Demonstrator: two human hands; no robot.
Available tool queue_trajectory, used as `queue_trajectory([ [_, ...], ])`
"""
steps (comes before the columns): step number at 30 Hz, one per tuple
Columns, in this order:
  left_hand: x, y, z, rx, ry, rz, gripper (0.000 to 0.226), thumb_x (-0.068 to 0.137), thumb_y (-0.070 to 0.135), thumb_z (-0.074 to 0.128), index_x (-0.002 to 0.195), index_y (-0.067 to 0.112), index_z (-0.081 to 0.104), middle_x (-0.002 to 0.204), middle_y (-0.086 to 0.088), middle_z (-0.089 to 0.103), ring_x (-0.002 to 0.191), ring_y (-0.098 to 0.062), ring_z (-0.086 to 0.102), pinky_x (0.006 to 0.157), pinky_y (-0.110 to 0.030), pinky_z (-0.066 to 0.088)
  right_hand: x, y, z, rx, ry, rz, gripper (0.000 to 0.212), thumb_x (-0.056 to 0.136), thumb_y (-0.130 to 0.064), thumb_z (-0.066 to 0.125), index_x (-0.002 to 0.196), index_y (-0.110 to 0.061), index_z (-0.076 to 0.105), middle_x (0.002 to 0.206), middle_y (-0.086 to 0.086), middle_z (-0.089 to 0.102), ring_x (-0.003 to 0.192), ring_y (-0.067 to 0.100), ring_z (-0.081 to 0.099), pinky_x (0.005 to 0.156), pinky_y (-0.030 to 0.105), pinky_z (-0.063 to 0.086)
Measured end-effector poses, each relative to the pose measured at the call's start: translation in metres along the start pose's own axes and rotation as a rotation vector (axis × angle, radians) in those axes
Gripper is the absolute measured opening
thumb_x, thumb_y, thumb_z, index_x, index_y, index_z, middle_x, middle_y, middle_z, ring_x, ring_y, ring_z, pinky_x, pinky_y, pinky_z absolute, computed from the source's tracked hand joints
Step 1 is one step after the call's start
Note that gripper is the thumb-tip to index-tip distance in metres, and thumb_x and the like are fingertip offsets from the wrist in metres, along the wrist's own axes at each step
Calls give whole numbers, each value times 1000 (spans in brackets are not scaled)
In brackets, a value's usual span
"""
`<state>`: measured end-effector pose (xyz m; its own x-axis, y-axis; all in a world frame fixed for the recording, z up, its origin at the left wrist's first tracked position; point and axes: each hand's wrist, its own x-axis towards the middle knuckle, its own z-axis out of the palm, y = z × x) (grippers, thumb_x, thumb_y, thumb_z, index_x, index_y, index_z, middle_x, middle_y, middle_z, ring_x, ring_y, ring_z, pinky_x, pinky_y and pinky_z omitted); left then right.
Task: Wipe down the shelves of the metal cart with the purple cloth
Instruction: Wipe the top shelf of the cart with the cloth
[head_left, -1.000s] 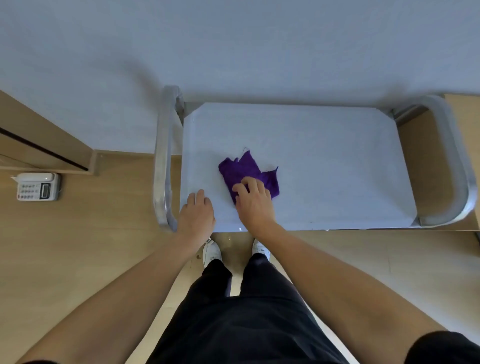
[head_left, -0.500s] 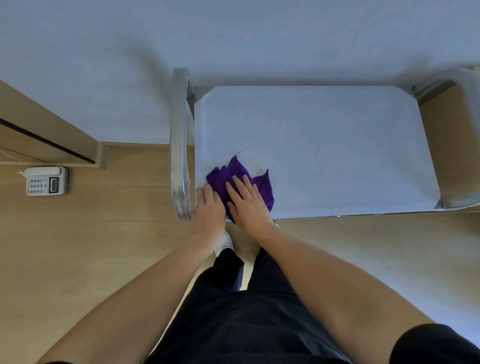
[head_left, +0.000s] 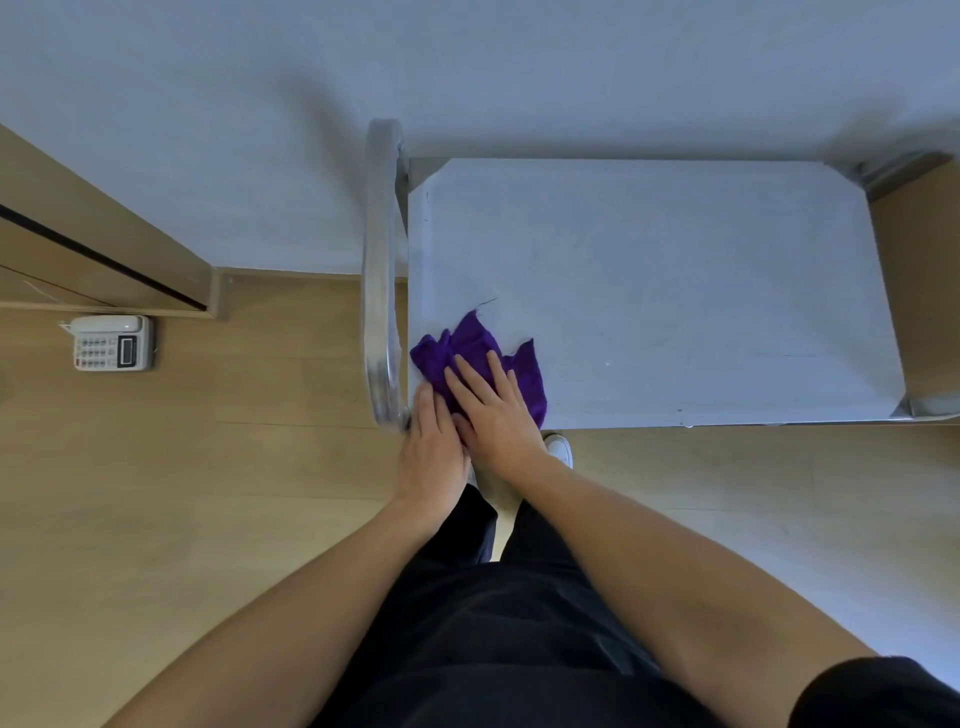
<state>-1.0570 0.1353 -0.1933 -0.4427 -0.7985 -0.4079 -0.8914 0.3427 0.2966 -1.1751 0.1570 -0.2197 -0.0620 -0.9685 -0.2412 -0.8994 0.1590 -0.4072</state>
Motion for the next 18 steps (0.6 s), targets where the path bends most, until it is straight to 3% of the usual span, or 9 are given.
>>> queue_trajectory([
  [5,-2,-8,-1,64,-20,88,70,91,15,53,150,-4,19,159,-20,6,144,-27,28,113,-33,35,13,19,-11,-98,51,17,49,100,-24,45,147,-13,37,154,7,36,147,34,19,118,50,26],
  [7,-2,-9,-1,85,-13,106,64,91,15,53,147,-2,28,158,-22,11,142,-32,30,110,-35,39,21,38,-23,-90,72,141,50,102,-24,41,150,-14,32,157,6,31,149,32,14,119,46,21],
  [11,5,-1,1,122,-28,89,59,97,23,45,148,2,25,159,-19,8,148,-36,8,113,-44,34,27,50,-30,-52,119,332,52,103,-29,37,152,-19,25,160,1,24,149,32,8,121,44,15],
  [13,12,4,1,157,-42,79,61,99,27,42,150,4,20,160,-18,6,148,-37,5,117,-45,28,28,36,-23,-62,100,260,52,102,-29,39,151,-19,27,159,0,25,149,35,9,120,48,16],
  [16,20,5,2,180,-23,45,65,98,28,45,151,1,18,159,-18,10,148,-35,7,121,-41,17,27,19,-6,-90,24,6,51,101,-25,44,150,-19,32,158,0,28,149,34,10,121,49,16],
  [18,19,4,2,158,-11,31,66,97,26,47,150,0,18,159,-18,12,149,-33,7,121,-40,20,36,25,-7,-115,12,-49,50,102,-25,43,150,-20,31,158,0,28,150,31,11,121,47,18],
])
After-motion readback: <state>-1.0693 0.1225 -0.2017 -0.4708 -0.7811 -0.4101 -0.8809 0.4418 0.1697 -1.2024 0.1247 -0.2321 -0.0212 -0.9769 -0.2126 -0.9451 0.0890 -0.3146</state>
